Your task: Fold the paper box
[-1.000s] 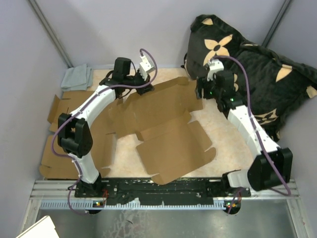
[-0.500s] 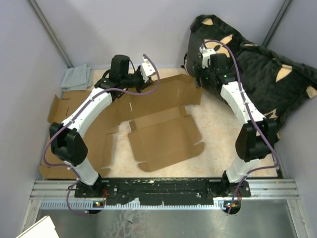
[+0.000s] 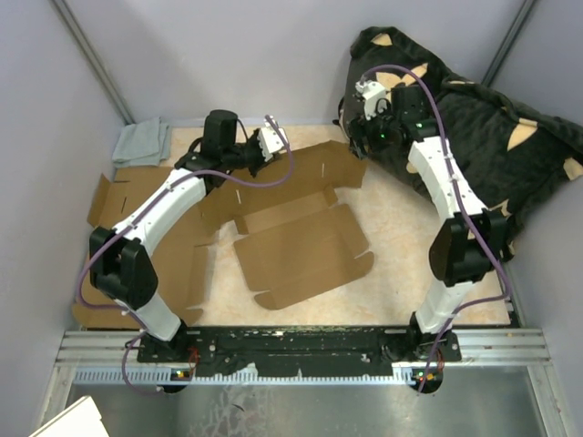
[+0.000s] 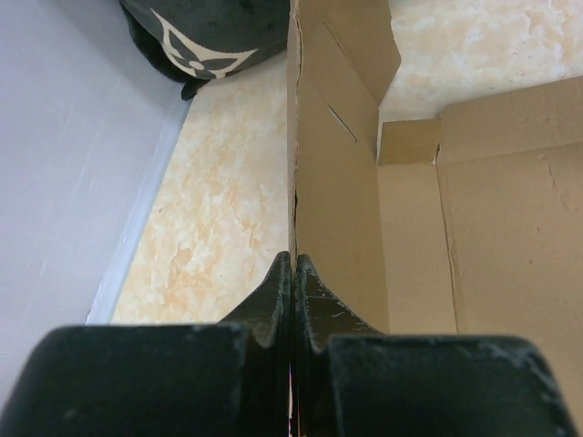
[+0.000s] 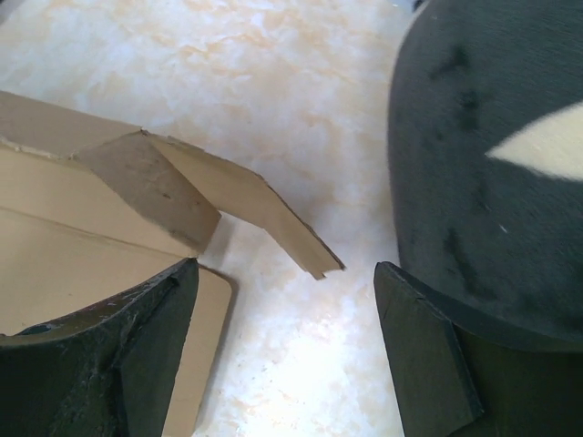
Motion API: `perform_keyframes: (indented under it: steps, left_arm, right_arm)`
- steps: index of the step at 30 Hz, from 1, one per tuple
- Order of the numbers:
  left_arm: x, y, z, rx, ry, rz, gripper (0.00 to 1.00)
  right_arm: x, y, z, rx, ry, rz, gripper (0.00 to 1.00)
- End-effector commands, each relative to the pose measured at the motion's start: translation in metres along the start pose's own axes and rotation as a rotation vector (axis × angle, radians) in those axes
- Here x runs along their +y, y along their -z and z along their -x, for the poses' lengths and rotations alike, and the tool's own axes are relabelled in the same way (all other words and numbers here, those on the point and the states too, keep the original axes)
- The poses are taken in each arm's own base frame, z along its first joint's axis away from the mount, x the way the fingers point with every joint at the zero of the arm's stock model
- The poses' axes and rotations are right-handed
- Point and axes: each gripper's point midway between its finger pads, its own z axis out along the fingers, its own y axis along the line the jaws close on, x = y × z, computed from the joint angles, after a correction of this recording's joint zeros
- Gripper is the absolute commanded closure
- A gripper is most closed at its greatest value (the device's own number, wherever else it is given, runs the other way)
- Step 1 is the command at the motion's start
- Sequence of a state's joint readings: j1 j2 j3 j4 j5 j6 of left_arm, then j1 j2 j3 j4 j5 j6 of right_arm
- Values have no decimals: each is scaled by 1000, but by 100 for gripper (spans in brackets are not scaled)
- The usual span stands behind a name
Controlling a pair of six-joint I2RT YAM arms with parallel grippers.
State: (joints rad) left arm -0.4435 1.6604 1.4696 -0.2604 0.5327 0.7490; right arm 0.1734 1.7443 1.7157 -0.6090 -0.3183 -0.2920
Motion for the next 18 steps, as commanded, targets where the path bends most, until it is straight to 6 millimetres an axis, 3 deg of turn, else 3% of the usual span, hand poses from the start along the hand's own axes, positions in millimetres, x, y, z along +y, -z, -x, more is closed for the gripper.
perform_keyframes:
  steps: [1,12,14,18]
  left_arm:
    - [7,14,28,-68,-73,34,100]
    - [4,17,26,-65,-65,39,100]
    - [4,16,24,-62,-57,45,100]
    - [6,14,20,-56,-37,58,100]
  right_arm:
    - [9,-11,6,-2,78,124,22]
    - [-1,-40,-7,46,50,118,26]
    - [0,-41,-9,57,24,120,34]
    - [6,-35,-17,80,-51,113,63]
